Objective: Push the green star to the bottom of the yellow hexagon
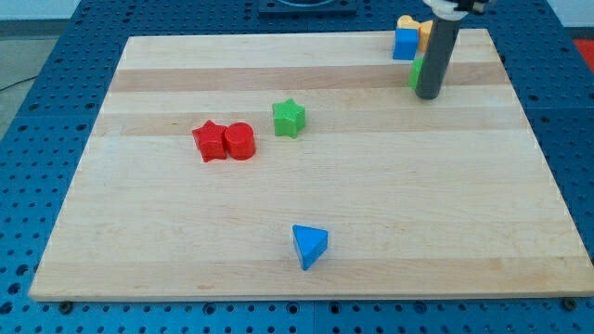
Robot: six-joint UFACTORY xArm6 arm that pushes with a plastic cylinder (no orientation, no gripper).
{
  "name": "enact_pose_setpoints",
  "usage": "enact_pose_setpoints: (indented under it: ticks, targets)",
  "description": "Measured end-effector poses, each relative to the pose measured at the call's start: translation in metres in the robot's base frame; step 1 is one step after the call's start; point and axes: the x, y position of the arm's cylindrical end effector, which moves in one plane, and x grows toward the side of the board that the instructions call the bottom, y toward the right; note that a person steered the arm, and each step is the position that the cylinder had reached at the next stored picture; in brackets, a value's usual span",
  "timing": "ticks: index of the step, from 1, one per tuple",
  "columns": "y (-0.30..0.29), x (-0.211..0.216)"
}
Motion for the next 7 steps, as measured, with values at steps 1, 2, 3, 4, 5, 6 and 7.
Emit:
enact_pose_setpoints:
  ticks: [1,2,3,4,5,6,7]
  targets:
    - [0.016,-0.028]
    - [0.016,-0.036]
    - [0.016,-0.036]
    - [-0.02,0.034]
    - [-0.108,0.101]
    - [-0.214,0.153]
    - [-0.295,0.139]
